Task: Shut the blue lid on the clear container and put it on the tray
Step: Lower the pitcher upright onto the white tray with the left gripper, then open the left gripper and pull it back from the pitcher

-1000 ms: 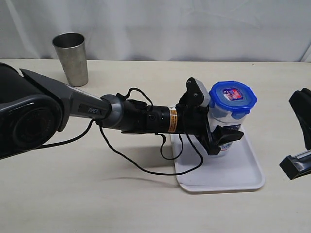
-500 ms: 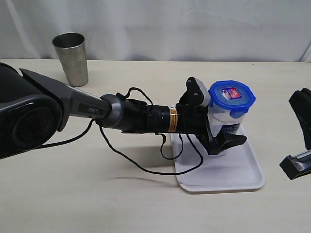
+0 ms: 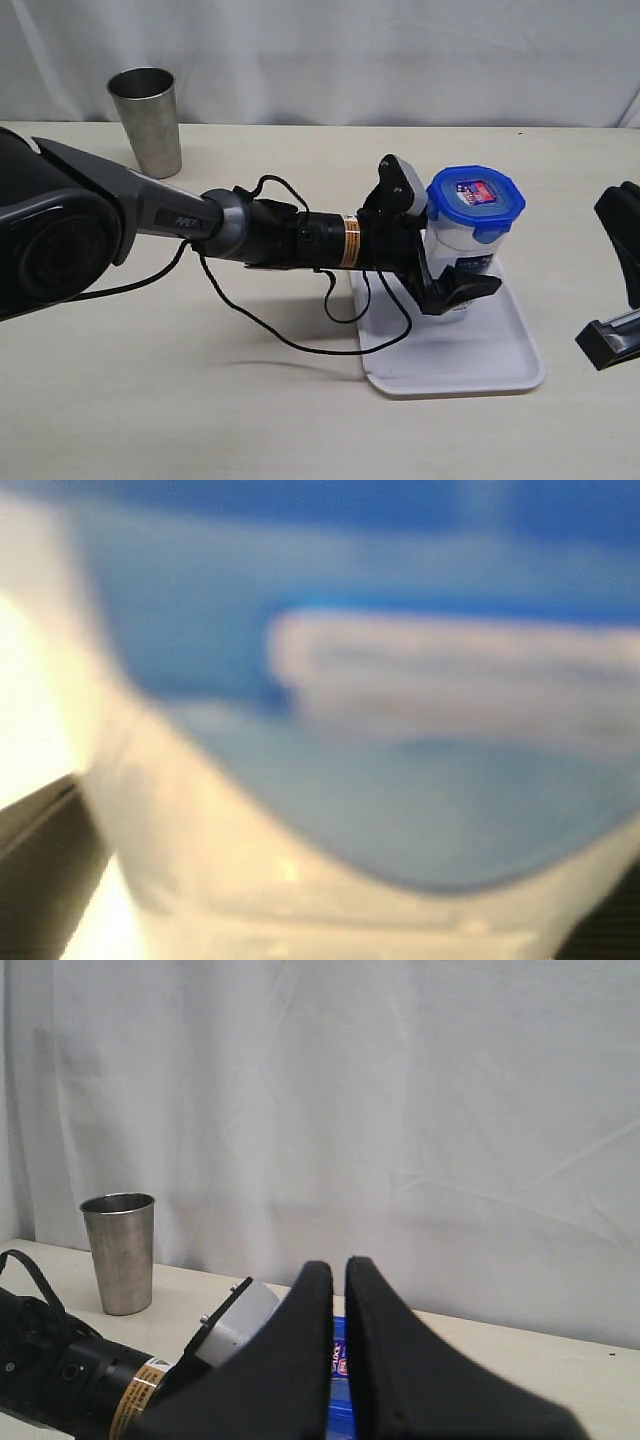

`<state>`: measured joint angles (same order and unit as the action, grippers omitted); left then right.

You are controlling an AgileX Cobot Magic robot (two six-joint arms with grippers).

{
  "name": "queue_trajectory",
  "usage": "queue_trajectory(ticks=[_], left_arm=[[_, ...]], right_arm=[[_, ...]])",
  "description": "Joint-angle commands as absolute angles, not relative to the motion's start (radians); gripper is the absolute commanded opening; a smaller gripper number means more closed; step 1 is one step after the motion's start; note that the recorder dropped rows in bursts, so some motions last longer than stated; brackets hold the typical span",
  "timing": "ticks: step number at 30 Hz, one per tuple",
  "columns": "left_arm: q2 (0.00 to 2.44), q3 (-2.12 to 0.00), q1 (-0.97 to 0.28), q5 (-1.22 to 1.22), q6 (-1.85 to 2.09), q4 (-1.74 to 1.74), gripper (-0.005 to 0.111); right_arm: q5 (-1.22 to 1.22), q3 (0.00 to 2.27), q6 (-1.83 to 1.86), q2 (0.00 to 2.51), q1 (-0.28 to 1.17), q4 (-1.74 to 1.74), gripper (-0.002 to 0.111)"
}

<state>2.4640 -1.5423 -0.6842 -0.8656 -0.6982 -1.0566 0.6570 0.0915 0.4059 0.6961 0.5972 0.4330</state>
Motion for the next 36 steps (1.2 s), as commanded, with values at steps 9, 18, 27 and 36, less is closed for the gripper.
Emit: queue_trajectory(ticks=[9, 18, 27, 36], left_arm=[[2.439, -1.549, -0.663, -0.837, -0.756, -1.15, 0.098], [2.343, -1.547, -0.605, -0.746, -1.012, -1.529, 0.07], [2.25, -1.547, -0.569, -0.761, -1.244, -1.744, 0.068], [2.146, -1.547, -0.471, -0.84, -1.435, -1.744, 0.037]], right_arm=[[0.654, 0.087, 0.411, 0.691, 0.595, 0.433, 0.005], [0.654, 0.087, 0.411, 0.691, 0.595, 0.433, 0.005], [0.654, 0.087, 0.411, 0.691, 0.595, 0.433, 0.005], [0.654, 0.087, 0.411, 0.691, 0.595, 0.433, 0.005]])
